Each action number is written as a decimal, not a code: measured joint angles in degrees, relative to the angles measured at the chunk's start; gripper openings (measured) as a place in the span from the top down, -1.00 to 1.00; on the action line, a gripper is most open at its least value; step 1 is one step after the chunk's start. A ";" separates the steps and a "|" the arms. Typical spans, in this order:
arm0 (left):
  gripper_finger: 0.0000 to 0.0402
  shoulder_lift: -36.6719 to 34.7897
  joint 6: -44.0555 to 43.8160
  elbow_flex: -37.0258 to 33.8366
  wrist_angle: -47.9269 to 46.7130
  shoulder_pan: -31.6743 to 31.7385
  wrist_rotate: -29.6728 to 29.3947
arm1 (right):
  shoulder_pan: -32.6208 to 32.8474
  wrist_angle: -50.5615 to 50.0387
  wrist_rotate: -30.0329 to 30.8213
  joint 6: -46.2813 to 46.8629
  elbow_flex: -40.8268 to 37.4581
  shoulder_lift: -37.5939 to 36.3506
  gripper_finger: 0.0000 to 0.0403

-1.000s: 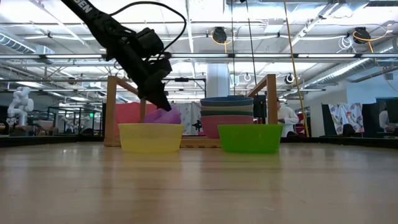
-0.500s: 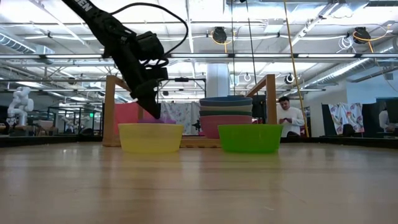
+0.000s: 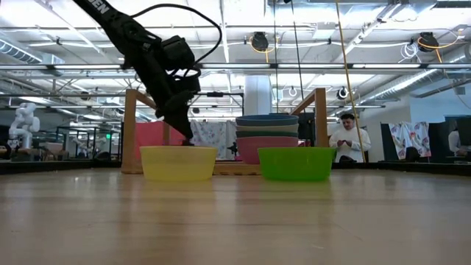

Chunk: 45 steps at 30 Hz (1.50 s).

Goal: Place and stack bowls onto a shelf
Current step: Stack the green bowl into the violet bowl on the shelf

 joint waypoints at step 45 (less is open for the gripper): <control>0.89 -0.94 16.36 22.24 -46.58 -34.81 5.88 | 6.19 -23.98 -10.71 6.66 0.02 0.37 0.37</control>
